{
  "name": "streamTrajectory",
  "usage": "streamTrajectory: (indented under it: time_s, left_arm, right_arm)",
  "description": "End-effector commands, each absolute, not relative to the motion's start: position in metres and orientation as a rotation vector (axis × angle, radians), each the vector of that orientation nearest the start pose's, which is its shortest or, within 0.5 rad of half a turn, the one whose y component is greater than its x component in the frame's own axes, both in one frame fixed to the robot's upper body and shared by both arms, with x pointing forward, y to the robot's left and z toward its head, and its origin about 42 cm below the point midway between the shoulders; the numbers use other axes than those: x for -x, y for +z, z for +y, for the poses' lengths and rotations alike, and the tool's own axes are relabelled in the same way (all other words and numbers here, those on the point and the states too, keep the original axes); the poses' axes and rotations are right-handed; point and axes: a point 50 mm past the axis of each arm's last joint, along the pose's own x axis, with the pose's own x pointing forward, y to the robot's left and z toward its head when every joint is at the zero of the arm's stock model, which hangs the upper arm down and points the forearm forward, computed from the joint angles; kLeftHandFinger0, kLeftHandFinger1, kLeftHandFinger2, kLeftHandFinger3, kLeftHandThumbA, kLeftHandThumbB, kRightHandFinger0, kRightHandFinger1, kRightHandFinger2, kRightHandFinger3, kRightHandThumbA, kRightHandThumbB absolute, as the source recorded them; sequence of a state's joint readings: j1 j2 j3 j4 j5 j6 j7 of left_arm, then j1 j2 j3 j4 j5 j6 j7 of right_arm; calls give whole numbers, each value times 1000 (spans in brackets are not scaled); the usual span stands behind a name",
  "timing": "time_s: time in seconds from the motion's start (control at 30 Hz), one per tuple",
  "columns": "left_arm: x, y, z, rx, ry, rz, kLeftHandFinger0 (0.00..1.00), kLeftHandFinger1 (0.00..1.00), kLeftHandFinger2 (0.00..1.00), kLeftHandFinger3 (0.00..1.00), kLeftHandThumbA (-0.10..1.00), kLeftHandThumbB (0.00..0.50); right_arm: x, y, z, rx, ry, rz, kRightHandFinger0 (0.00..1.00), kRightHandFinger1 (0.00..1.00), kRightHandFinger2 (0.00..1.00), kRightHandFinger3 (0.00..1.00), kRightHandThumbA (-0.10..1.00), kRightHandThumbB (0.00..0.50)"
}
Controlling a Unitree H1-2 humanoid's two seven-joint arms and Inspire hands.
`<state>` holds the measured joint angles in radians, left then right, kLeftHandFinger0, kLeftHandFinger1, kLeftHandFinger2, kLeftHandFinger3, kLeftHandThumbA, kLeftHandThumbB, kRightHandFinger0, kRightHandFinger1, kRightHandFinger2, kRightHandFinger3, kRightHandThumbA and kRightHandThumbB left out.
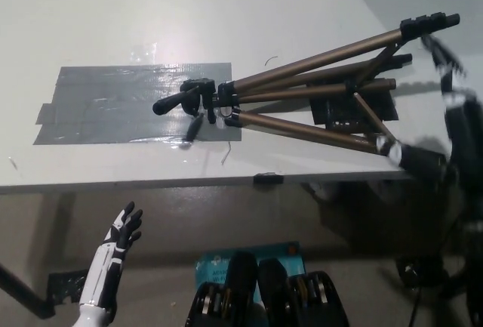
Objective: A tripod is kept on the middle of the desk infront of the robot and the robot grabs one of its legs to pick it up and hands it to a person
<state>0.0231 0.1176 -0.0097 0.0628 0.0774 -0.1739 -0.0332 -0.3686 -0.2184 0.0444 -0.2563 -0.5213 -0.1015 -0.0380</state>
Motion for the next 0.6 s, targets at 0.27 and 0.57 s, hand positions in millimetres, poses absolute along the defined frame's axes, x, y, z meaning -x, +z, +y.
streamTrajectory:
  time_s: [0.27, 0.57]
  left_arm:
    - [-282, 105, 243, -218, -70, -204, 1000, 1000, 1000, 1000, 1000, 115]
    - [-281, 104, 241, -241, -80, -205, 1000, 1000, 1000, 1000, 1000, 137]
  right_arm:
    - [-458, 385, -199, 1297, -87, -642, 1000, 1000, 1000, 1000, 1000, 500]
    - [-491, 382, -177, 1474, -56, -553, 1000, 1000, 1000, 1000, 1000, 500]
